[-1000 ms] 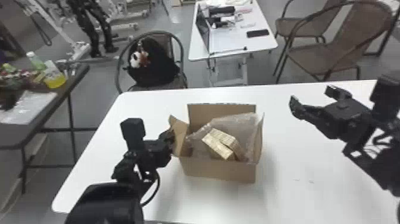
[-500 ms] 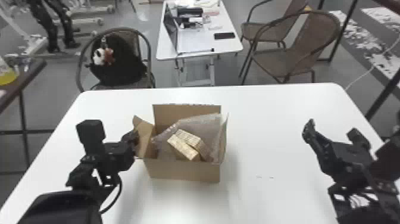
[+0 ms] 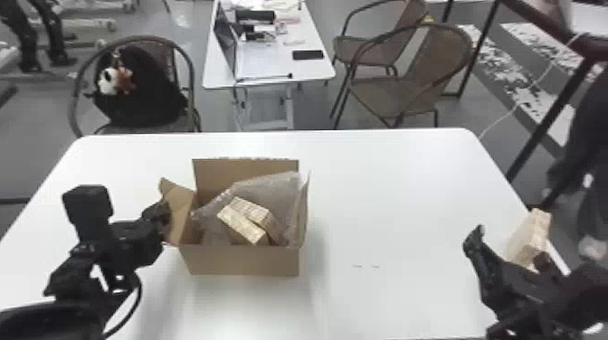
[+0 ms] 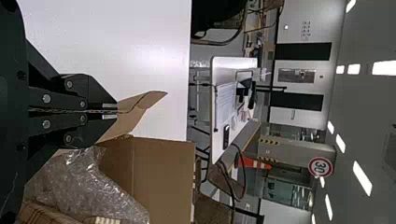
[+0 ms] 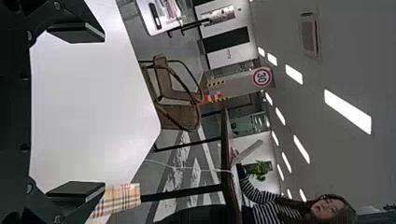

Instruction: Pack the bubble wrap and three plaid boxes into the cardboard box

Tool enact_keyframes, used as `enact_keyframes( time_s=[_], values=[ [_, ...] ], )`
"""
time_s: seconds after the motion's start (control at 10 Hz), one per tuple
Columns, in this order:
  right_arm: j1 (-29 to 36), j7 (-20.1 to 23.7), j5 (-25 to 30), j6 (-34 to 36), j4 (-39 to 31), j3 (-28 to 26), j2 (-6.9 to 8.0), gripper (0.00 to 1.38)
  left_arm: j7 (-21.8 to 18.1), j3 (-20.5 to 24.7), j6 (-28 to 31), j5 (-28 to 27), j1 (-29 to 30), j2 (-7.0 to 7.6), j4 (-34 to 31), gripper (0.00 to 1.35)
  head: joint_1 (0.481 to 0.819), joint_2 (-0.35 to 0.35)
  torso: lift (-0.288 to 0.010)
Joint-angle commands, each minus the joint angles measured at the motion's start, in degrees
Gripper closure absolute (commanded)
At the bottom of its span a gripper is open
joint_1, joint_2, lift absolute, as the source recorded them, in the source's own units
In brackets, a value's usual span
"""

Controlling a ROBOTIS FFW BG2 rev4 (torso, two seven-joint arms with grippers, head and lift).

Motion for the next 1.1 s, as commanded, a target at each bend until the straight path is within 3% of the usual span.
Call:
enact_keyframes(
  time_s=[0.0, 0.2, 0.5, 1.0],
  values=[
    [1.9, -2.3, 0.6, -1.6, 0.1, -0.3, -0.38, 0.17, 0.0, 0.1, -0.2, 0.0, 0.2, -0.24, 0.0, 1.21, 0.695, -0.013, -0.092],
    [2.3, -5.5, 0.8, -4.0, 2.4, -0.3, -0.82, 0.17, 0.0, 0.1, -0.2, 0.1, 0.4, -0.24, 0.0, 1.21, 0.695, -0.037, -0.092],
    [-2.2, -5.9, -0.2, -4.1, 9.1, -2.4, -1.69, 0.17, -0.1, 0.0, -0.2, 0.3, 0.4, -0.24, 0.0, 1.21, 0.695, -0.070, -0.092],
    [-9.5, -7.1, -1.8, -3.8, 19.3, -2.8, -1.87, 0.17, -0.1, -0.5, -0.1, 0.3, 0.6, -0.24, 0.1, 1.21, 0.695, -0.134, -0.092]
  ],
)
